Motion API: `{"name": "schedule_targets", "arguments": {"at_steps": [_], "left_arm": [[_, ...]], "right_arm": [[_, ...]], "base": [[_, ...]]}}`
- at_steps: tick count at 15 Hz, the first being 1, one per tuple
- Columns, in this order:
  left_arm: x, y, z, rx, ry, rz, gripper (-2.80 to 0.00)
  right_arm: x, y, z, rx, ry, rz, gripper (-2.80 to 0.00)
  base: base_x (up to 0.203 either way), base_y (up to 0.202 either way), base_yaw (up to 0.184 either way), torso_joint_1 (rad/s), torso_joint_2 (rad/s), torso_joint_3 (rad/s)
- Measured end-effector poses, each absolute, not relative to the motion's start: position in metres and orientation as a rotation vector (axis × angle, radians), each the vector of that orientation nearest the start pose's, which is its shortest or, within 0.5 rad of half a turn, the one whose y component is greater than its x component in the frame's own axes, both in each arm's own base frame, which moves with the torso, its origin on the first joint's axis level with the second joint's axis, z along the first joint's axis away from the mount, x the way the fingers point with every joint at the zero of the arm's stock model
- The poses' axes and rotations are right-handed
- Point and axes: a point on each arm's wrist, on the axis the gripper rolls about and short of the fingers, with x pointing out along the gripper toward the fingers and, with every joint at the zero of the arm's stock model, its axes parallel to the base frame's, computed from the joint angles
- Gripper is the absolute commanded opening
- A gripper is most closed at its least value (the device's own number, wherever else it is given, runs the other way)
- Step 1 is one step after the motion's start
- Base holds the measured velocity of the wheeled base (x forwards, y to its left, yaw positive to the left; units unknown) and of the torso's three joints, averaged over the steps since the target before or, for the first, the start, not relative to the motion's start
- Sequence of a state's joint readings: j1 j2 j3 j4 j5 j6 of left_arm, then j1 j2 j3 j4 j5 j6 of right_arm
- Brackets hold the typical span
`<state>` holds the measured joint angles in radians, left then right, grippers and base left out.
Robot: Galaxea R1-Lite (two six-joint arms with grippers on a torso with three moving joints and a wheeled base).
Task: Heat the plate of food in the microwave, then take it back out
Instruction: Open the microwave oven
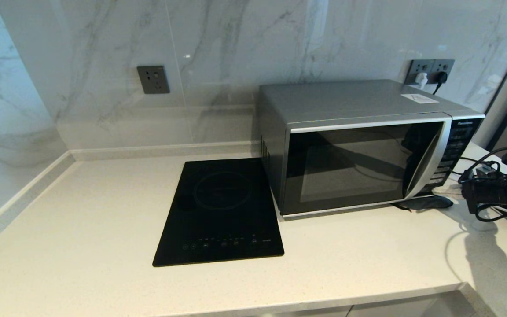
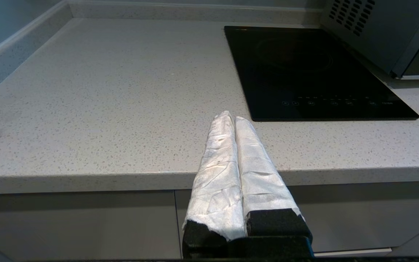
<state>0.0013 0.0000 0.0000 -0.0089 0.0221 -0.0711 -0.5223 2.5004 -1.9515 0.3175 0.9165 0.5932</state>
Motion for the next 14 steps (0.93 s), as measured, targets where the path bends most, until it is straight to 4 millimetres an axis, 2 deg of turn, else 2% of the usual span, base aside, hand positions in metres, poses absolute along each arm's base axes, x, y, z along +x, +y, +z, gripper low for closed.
{"name": "schedule_targets", "arguments": {"at_steps": [3,5,7,10,14], "left_arm": [[-0.023,0.0,0.076,-0.071,-0.01,0.023,-2.8],[-0.023,0.0,0.076,-0.072,-0.01,0.024,-2.8],[-0.023,0.0,0.076,-0.072,-0.01,0.023,-2.8],[-0.023,0.0,0.076,-0.071,-0.01,0.024,-2.8],[-0.023,0.0,0.076,-0.072,-0.01,0.023,-2.8]], "right_arm": [[0.424,-0.223,0.09,1.142,0.773,0.163,-2.8],[0.409,-0.219,0.107,1.141,0.769,0.156,-2.8],[0.388,-0.213,0.132,1.132,0.75,0.14,-2.8],[0.348,-0.194,0.182,1.077,0.698,0.085,-2.8],[0.282,-0.157,0.248,0.995,0.617,0.015,-2.8]], "base": [[0.0,0.0,0.0,0.0,0.0,0.0],[0.0,0.0,0.0,0.0,0.0,0.0],[0.0,0.0,0.0,0.0,0.0,0.0],[0.0,0.0,0.0,0.0,0.0,0.0],[0.0,0.0,0.0,0.0,0.0,0.0]]}}
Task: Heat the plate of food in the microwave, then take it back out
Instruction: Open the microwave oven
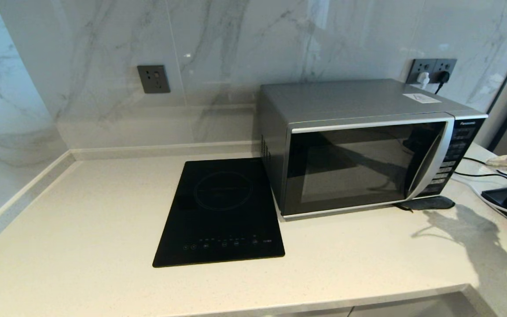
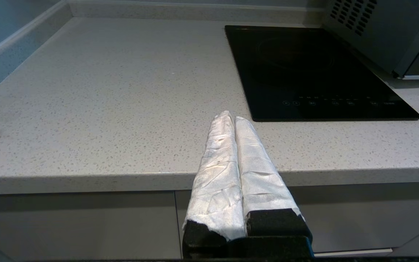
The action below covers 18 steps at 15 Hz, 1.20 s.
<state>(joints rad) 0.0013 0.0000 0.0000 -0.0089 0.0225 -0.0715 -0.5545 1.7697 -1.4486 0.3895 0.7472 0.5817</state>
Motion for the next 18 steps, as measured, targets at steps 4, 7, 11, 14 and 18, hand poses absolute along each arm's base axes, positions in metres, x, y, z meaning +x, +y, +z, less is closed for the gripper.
{"name": "schedule_targets", "arguments": {"at_steps": [4,7,11,14,18], "left_arm": [[-0.023,0.0,0.076,-0.072,-0.009,0.024,-2.8],[-0.023,0.0,0.076,-0.071,-0.01,0.024,-2.8],[-0.023,0.0,0.076,-0.071,-0.01,0.024,-2.8],[-0.023,0.0,0.076,-0.072,-0.01,0.024,-2.8],[-0.023,0.0,0.076,-0.071,-0.01,0.023,-2.8]], "right_arm": [[0.218,-0.114,0.291,0.918,0.562,-0.024,-2.8],[0.175,-0.081,0.315,0.828,0.524,-0.067,-2.8],[0.128,-0.043,0.335,0.677,0.442,-0.151,-2.8],[0.093,-0.022,0.344,0.558,0.379,-0.186,-2.8],[0.053,-0.009,0.349,0.454,0.291,-0.182,-2.8]], "base": [[0.0,0.0,0.0,0.0,0.0,0.0],[0.0,0.0,0.0,0.0,0.0,0.0],[0.0,0.0,0.0,0.0,0.0,0.0],[0.0,0.0,0.0,0.0,0.0,0.0],[0.0,0.0,0.0,0.0,0.0,0.0]]}}
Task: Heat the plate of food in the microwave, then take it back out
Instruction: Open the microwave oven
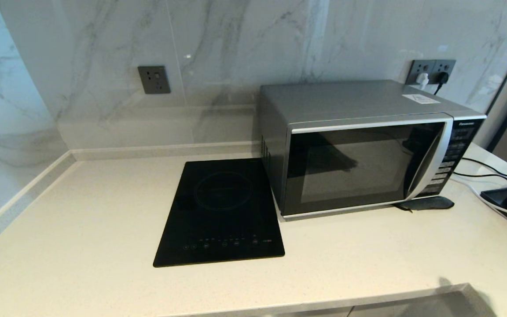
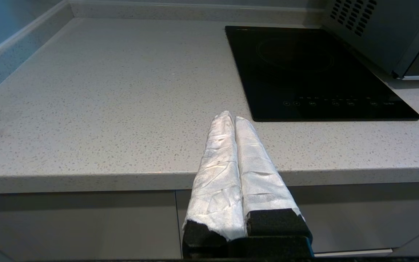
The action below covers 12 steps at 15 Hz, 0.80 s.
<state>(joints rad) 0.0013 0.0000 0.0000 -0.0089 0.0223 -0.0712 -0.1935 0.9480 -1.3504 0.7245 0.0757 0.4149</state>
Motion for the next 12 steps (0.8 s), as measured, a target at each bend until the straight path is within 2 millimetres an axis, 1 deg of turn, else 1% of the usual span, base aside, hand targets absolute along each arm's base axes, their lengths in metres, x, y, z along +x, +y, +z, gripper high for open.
{"name": "schedule_targets", "arguments": {"at_steps": [4,12], "left_arm": [[-0.023,0.0,0.076,-0.071,-0.01,0.023,-2.8],[-0.023,0.0,0.076,-0.072,-0.01,0.024,-2.8]], "right_arm": [[0.018,-0.001,0.341,0.415,0.269,-0.153,-2.8],[-0.029,0.006,0.296,0.356,0.253,-0.133,-2.8]], "base": [[0.0,0.0,0.0,0.0,0.0,0.0],[0.0,0.0,0.0,0.0,0.0,0.0]]}}
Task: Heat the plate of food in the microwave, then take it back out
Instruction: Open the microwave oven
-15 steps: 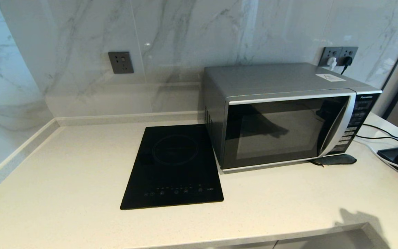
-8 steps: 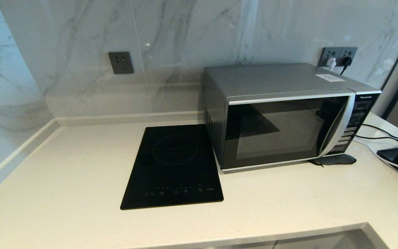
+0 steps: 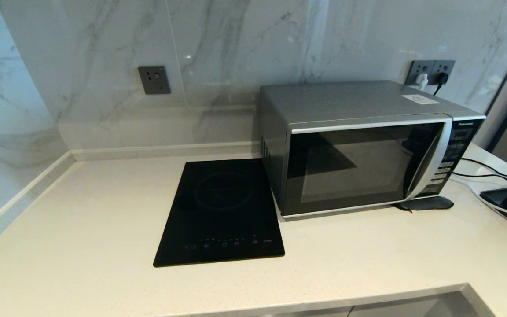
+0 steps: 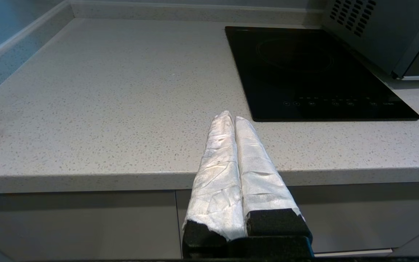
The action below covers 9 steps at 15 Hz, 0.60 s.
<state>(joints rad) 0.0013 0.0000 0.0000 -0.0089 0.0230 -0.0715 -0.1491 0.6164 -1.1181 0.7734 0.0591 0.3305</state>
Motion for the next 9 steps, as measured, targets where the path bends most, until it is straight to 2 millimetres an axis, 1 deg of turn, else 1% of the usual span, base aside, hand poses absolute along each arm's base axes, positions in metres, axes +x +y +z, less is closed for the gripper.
{"name": "schedule_targets", "arguments": {"at_steps": [4,9], "left_arm": [[-0.023,0.0,0.076,-0.071,-0.01,0.024,-2.8],[-0.023,0.0,0.076,-0.072,-0.01,0.023,-2.8]], "right_arm": [[-0.053,0.009,0.274,0.359,0.283,-0.125,-2.8],[-0.077,0.013,0.254,0.343,0.249,-0.113,-2.8]], "base": [[0.0,0.0,0.0,0.0,0.0,0.0],[0.0,0.0,0.0,0.0,0.0,0.0]]}}
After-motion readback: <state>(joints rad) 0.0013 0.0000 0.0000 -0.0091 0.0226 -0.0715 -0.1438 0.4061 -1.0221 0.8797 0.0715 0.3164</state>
